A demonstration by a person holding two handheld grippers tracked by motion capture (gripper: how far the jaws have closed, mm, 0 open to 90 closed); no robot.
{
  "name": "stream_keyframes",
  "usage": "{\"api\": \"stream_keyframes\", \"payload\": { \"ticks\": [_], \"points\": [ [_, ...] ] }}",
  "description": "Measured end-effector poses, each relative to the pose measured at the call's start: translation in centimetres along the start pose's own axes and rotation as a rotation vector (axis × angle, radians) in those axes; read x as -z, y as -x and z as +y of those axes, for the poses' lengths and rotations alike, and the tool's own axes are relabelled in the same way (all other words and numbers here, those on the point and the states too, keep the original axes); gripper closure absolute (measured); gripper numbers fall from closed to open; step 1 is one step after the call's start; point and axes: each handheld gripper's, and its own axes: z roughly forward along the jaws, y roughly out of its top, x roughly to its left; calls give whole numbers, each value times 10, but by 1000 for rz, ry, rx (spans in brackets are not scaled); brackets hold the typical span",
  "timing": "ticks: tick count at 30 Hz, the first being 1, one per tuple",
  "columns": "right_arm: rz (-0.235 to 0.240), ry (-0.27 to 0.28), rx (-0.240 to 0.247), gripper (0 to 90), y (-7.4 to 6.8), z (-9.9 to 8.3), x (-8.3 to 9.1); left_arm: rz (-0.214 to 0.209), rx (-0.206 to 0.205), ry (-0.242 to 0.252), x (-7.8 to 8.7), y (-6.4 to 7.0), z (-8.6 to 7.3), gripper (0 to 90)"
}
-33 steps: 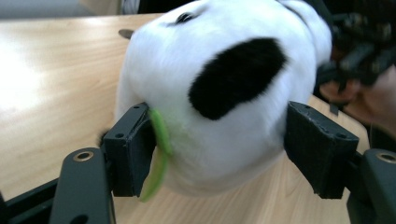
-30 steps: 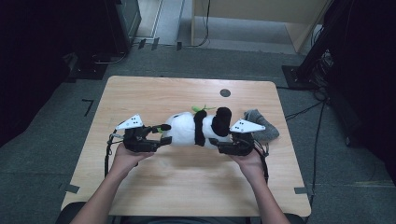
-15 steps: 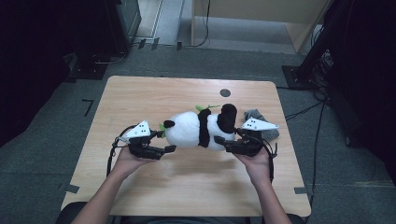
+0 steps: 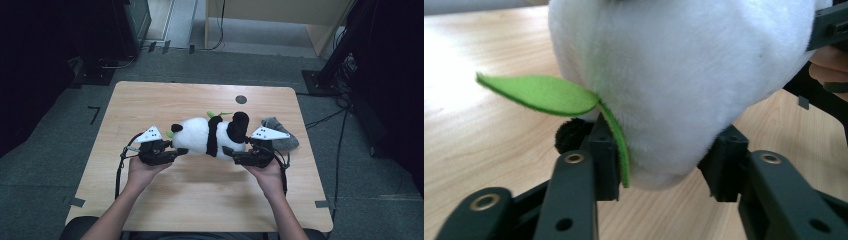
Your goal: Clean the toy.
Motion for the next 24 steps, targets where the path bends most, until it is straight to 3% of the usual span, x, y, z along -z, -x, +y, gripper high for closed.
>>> {"api": "stream_keyframes", "payload": {
  "ticks": [3, 7, 11, 14, 19, 21, 24],
  "points": [
    [7, 4, 19, 194, 5, -2, -1, -9, 12, 3, 2, 1, 2, 636],
    [26, 6, 17, 134, 9, -5, -1, -52, 54, 23, 7, -4, 4, 690],
    [39, 4, 65, 127, 9, -8, -2, -78, 88, 42, 13, -11, 4, 723],
    [15, 24, 119, 107, 5, -12, -5, -91, 119, 51, 17, -16, 5, 732],
    [-6, -18, 122, 108, 6, -19, -8, -98, 167, 89, 27, -23, 6, 732],
    [20, -30, 117, 115, 6, -22, -10, -102, 174, 100, 29, -24, 7, 731],
    [94, -73, 94, 121, 4, -27, -17, -115, 194, 115, 31, -25, 7, 728]
  ]
}}
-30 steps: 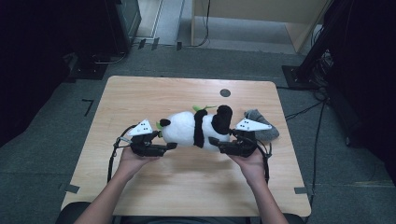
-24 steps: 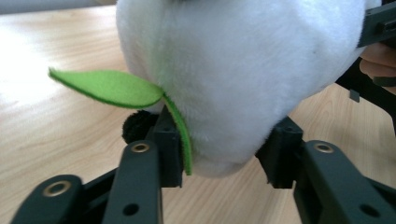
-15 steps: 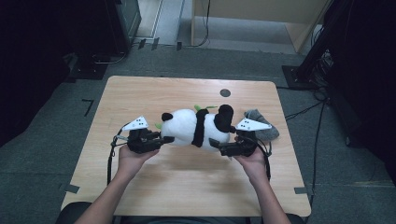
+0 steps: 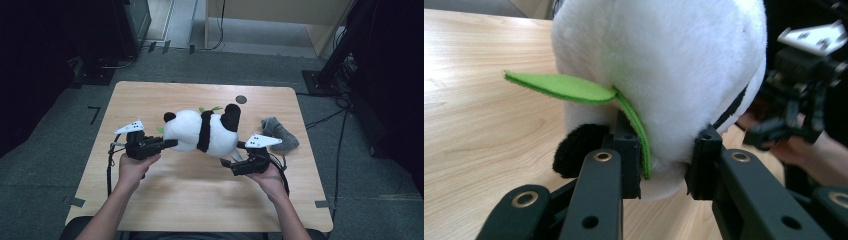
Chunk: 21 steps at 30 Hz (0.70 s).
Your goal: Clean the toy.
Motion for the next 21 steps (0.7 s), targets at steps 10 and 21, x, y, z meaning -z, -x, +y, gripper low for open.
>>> {"api": "stream_keyframes", "payload": {
  "ticks": [10, 21],
  "points": [
    [-124, -71, 36, 516, -5, -3, -3, 34, 25, -52, -13, -3, -7, 649],
    [-46, 3, -87, 520, 6, 2, 10, 117, -144, -128, -21, 3, -13, 390]
  ]
}}
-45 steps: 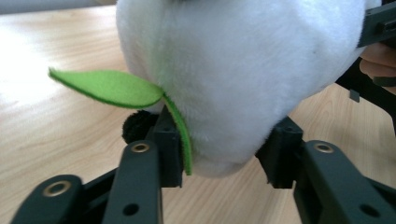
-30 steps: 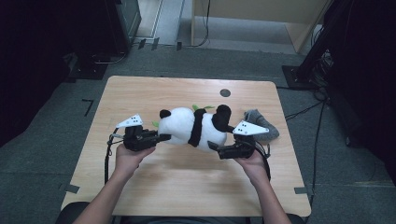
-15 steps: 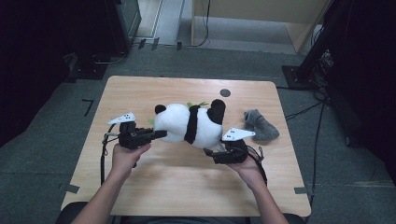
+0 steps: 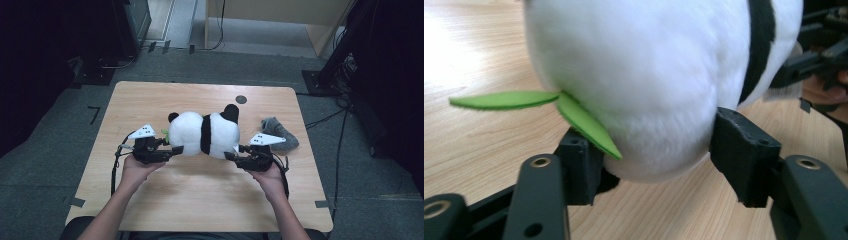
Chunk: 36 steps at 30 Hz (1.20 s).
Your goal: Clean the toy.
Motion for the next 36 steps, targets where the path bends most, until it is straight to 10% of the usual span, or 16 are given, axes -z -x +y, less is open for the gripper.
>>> {"api": "stream_keyframes", "payload": {
  "ticks": [14, 36],
  "points": [
    [-2, -67, -3, 418, -4, -1, -8, -18, 144, -38, 0, -13, -6, 390],
    [-55, -28, 15, 326, 9, 1, 8, 44, 104, -20, 7, -17, -3, 386]
  ]
}}
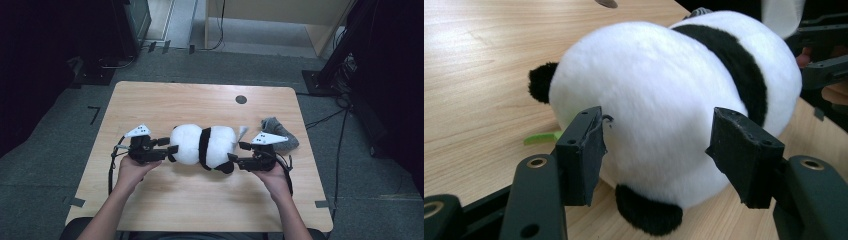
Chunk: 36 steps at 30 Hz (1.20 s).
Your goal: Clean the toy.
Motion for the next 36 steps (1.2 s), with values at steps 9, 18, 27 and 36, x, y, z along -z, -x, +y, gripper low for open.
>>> {"api": "stream_keyframes", "payload": {
  "ticks": [9, 18, 27, 36],
  "points": [
    [-95, 40, -18, 326, 21, 0, 17, 9, -24, -14, -2, 1, 14, 363],
    [-208, 56, -51, 327, 49, -1, 30, 19, -84, -21, -14, 6, 19, 331],
    [-318, 52, -30, 332, 70, -8, 28, -25, -70, -21, -21, -9, 14, 264],
    [-364, 42, -66, 332, 89, -12, 29, 3, -72, -29, -16, -2, 20, 214]
  ]
}}
